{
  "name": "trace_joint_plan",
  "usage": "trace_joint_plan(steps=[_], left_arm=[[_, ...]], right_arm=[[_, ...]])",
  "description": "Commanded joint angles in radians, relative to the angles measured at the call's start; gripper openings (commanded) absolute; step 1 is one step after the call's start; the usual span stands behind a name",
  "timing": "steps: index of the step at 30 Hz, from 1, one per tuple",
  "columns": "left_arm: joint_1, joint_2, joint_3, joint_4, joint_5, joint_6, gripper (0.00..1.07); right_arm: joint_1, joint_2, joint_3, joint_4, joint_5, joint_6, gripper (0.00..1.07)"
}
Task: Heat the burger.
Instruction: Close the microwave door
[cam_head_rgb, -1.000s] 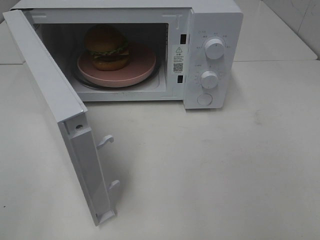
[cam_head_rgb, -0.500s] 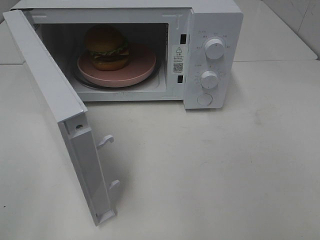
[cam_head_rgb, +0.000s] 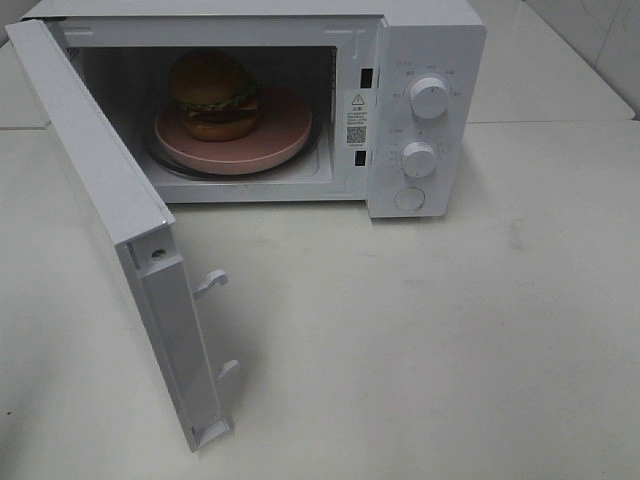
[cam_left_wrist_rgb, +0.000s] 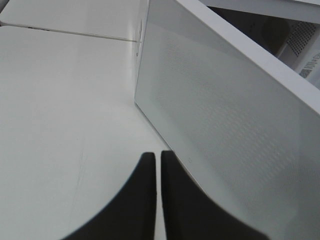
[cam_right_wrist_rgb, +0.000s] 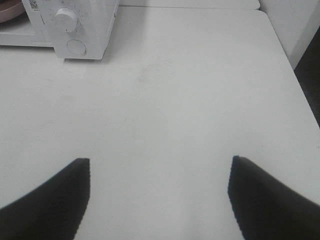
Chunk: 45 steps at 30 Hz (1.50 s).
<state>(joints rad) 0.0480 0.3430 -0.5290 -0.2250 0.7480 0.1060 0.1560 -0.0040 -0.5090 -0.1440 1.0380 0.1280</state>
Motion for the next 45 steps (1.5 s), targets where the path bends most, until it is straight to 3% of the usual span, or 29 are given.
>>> trace_joint_plan(steps=[1,3,4,6,7,10,13,16,19,22,24,26,27,29,30,31,33,34,36,38,39,40,42,45], left_arm=[[0.004,0.053,0.015,-0.003,-0.104,0.005,0.00],[0.004,0.113,0.066,-0.006,-0.255,0.062,0.00],[0.004,0.113,0.066,-0.006,-0.255,0.062,0.00],[0.004,0.165,0.133,-0.032,-0.431,0.137,0.00],[0.004,0.165,0.133,-0.032,-0.431,0.137,0.00],[0.004,0.243,0.257,-0.054,-0.748,0.211,0.00],[0.004,0.260,0.280,-0.054,-0.801,0.218,0.00],[0.004,0.340,0.358,-0.036,-1.045,0.222,0.00],[0.004,0.391,0.375,0.004,-1.150,0.221,0.00],[0.004,0.407,0.375,0.019,-1.165,0.220,0.00],[0.004,0.499,0.375,0.094,-1.243,0.151,0.00],[0.004,0.518,0.373,0.119,-1.257,0.123,0.00],[0.004,0.565,0.368,0.176,-1.288,0.047,0.00],[0.004,0.585,0.368,0.200,-1.305,0.017,0.00],[0.004,0.636,0.368,0.240,-1.339,-0.043,0.00],[0.004,0.636,0.368,0.240,-1.339,-0.043,0.00],[0.004,0.704,0.350,0.317,-1.358,-0.116,0.00],[0.004,0.704,0.350,0.317,-1.358,-0.116,0.00],[0.004,0.760,0.346,0.428,-1.407,-0.186,0.00],[0.004,0.778,0.346,0.470,-1.433,-0.213,0.00],[0.004,0.812,0.346,0.542,-1.486,-0.271,0.00],[0.004,0.812,0.346,0.542,-1.486,-0.271,0.00],[0.004,0.860,0.346,0.639,-1.587,-0.331,0.00],[0.000,0.891,0.346,0.669,-1.635,-0.352,0.00]], right_arm=[[-0.003,-0.026,0.002,-0.001,0.000,-0.012,0.75],[-0.003,-0.026,0.002,-0.001,0.000,-0.012,0.75],[-0.003,-0.026,0.002,-0.001,0.000,-0.012,0.75],[-0.003,-0.026,0.002,-0.001,0.000,-0.012,0.75],[-0.003,-0.026,0.002,-0.001,0.000,-0.012,0.75],[-0.003,-0.026,0.002,-0.001,0.000,-0.012,0.75],[-0.003,-0.026,0.002,-0.001,0.000,-0.012,0.75],[-0.003,-0.026,0.002,-0.001,0.000,-0.012,0.75],[-0.003,-0.026,0.002,-0.001,0.000,-0.012,0.75],[-0.003,-0.026,0.002,-0.001,0.000,-0.012,0.75],[-0.003,-0.026,0.002,-0.001,0.000,-0.012,0.75],[-0.003,-0.026,0.002,-0.001,0.000,-0.012,0.75],[-0.003,-0.026,0.002,-0.001,0.000,-0.012,0.75],[-0.003,-0.026,0.002,-0.001,0.000,-0.012,0.75],[-0.003,-0.026,0.002,-0.001,0.000,-0.012,0.75],[-0.003,-0.026,0.002,-0.001,0.000,-0.012,0.75],[-0.003,-0.026,0.002,-0.001,0.000,-0.012,0.75],[-0.003,-0.026,0.002,-0.001,0.000,-0.012,0.75],[-0.003,-0.026,0.002,-0.001,0.000,-0.012,0.75],[-0.003,-0.026,0.002,-0.001,0.000,-0.012,0.75],[-0.003,-0.026,0.002,-0.001,0.000,-0.012,0.75],[-0.003,-0.026,0.002,-0.001,0.000,-0.012,0.75],[-0.003,-0.026,0.002,-0.001,0.000,-0.012,0.75],[-0.003,-0.026,0.002,-0.001,0.000,-0.012,0.75]])
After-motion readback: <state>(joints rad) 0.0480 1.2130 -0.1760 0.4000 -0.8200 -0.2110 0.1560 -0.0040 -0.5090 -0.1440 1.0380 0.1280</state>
